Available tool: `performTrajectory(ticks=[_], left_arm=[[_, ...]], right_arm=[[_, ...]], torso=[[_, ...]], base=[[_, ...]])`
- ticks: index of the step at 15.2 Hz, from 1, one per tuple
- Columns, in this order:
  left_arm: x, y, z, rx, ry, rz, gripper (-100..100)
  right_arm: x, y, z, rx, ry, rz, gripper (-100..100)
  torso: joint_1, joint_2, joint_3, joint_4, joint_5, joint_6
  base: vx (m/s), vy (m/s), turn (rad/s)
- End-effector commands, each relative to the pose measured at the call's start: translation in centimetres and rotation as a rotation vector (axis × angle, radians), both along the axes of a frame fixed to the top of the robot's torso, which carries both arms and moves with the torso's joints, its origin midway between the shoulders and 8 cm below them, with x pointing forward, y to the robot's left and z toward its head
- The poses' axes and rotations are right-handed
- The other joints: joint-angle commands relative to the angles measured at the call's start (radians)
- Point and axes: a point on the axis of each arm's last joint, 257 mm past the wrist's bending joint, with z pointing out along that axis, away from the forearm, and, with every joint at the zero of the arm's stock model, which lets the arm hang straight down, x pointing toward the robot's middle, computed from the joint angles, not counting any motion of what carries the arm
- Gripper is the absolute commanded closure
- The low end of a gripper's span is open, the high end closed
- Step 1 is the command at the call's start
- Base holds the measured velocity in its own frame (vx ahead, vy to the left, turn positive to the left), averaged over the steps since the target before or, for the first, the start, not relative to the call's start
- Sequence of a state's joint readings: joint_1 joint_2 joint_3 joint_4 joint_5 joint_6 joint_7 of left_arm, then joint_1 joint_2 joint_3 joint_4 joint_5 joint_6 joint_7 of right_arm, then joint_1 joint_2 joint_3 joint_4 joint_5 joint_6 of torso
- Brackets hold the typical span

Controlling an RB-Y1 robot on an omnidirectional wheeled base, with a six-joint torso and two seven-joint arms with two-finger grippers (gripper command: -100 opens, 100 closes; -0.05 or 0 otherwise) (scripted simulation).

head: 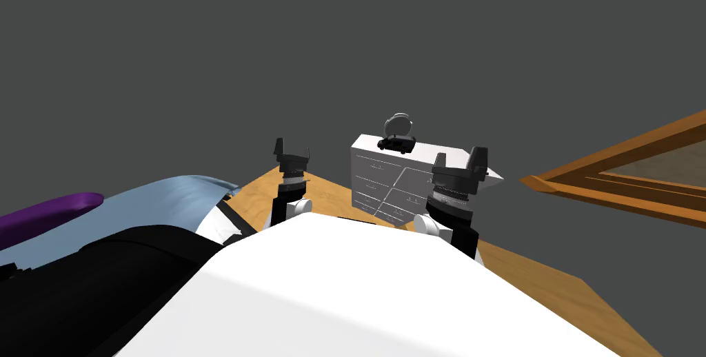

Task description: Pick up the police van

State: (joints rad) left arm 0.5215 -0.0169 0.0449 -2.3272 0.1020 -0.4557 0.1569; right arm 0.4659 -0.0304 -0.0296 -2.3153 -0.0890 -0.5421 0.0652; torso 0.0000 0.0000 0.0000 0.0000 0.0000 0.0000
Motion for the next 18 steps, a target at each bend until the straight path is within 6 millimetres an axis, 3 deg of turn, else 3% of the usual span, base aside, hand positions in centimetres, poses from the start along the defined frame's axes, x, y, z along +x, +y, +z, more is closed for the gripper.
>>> performTrajectory(ticks=[1, 18], left_arm=[[0.0, 0.0, 0.0, 0.000, 0.000, 0.000, 0], [0.0, 0.0, 0.0, 0.000, 0.000, 0.000, 0]], right_arm=[[0.1, 0.4, -0.1, -0.030, 0.004, 0.014, -100], [1.3, 3.1, -2.5, -0.359, 0.035, 0.162, -100]], torso=[[0.000, 0.000, 0.000, 0.000, 0.000, 0.000], [0.002, 0.000, 0.000, 0.000, 0.000, 0.000]], base=[[-0.003, 0.005, 0.024], [-0.009, 0.025, 0.056]])
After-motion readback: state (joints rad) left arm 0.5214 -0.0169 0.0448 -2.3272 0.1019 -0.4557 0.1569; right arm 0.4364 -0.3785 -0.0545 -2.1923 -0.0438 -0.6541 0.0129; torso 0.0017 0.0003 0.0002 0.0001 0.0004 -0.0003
